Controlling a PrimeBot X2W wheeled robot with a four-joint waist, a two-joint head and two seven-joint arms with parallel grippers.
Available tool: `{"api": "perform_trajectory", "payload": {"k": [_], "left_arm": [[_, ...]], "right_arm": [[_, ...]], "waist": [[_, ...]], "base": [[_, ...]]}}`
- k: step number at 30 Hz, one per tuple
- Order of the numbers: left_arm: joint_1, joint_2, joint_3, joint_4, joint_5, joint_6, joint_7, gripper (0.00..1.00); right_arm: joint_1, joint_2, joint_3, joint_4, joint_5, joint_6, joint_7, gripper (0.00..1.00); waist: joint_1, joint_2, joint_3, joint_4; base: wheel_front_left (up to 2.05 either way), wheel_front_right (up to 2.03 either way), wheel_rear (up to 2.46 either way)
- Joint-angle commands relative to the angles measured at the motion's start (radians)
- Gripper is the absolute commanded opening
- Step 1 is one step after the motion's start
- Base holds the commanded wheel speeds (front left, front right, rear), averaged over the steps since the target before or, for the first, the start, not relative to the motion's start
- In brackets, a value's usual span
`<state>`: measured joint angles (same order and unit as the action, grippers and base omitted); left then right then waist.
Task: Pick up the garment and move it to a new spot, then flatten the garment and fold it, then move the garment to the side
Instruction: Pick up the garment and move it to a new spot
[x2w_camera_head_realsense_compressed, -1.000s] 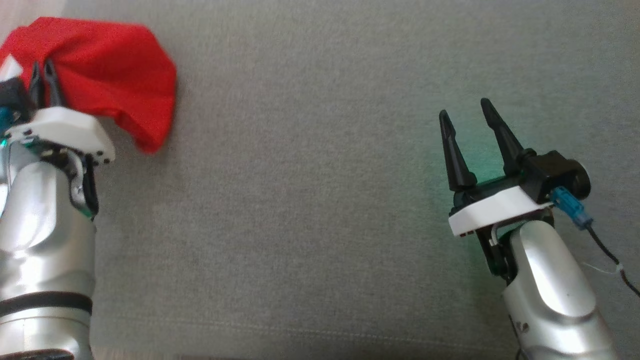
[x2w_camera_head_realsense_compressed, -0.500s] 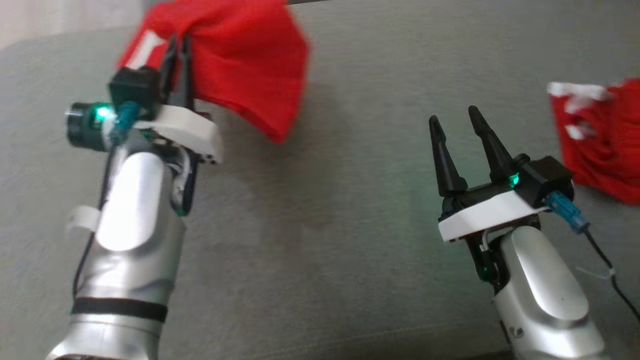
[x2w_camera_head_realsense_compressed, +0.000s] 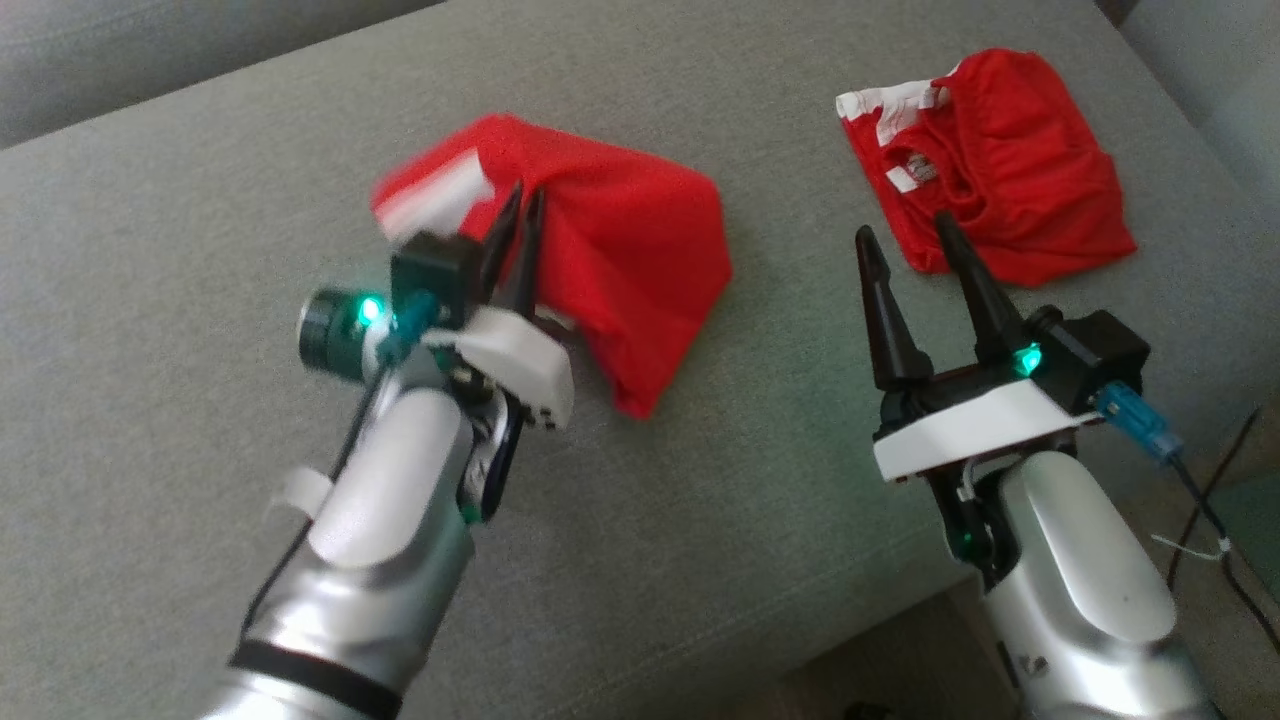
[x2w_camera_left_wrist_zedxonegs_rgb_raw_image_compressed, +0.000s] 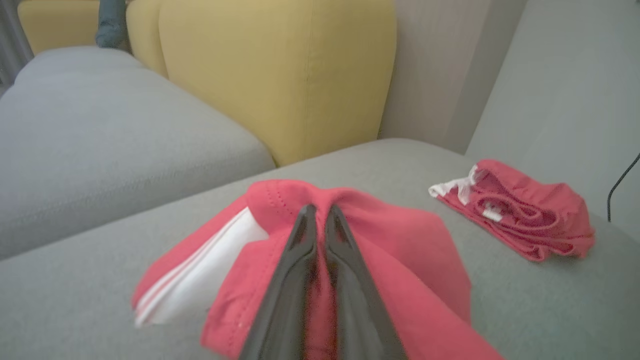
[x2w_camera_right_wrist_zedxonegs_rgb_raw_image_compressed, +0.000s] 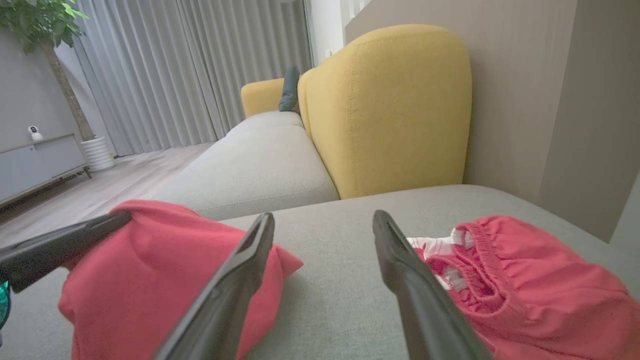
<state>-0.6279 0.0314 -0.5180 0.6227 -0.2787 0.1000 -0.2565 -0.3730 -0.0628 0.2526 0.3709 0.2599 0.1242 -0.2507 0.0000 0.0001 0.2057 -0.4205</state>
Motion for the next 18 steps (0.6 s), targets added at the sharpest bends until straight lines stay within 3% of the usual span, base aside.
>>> {"api": "perform_trajectory", "payload": {"k": [1, 2, 3, 4, 10, 18], "left_arm": [[-0.012, 0.019, 0.026, -0.022, -0.007, 0.011, -0.005, 0.02], [0.001, 0.019, 0.024, -0.009, -0.007, 0.022, -0.005, 0.41], [0.015, 0.019, 0.027, 0.0, -0.01, 0.032, -0.005, 0.86], [0.034, 0.019, 0.035, 0.004, -0.016, 0.043, -0.005, 1.0], [0.169, 0.019, 0.107, -0.012, -0.019, 0.077, -0.005, 1.0], [0.4, 0.019, 0.238, -0.168, 0.011, 0.104, -0.005, 1.0]], "right_arm": [[-0.001, 0.012, 0.018, -0.032, 0.005, 0.007, -0.011, 1.0], [0.003, 0.012, 0.017, -0.029, 0.005, 0.007, -0.011, 1.0], [0.005, 0.013, 0.016, -0.028, 0.003, 0.007, -0.011, 1.0], [0.008, 0.013, 0.018, -0.027, 0.001, 0.007, -0.011, 1.0], [0.028, 0.013, 0.027, -0.011, -0.014, 0.007, -0.011, 1.0], [0.04, 0.013, 0.078, 0.053, -0.043, 0.007, -0.011, 1.0]], "waist": [[0.0, -0.0001, 0.007, 0.004], [0.0, -0.0001, 0.006, 0.014], [0.0, -0.0001, 0.007, 0.027], [0.0, -0.0001, 0.004, 0.042], [0.0, -0.0001, -0.03, 0.158], [0.0, -0.0001, -0.088, 0.335]], "base": [[0.0, 0.0, 0.0], [0.0, 0.0, 0.0], [0.0, 0.0, 0.0], [0.0, 0.0, 0.0], [0.0, 0.0, 0.0], [0.0, 0.0, 0.0]]}}
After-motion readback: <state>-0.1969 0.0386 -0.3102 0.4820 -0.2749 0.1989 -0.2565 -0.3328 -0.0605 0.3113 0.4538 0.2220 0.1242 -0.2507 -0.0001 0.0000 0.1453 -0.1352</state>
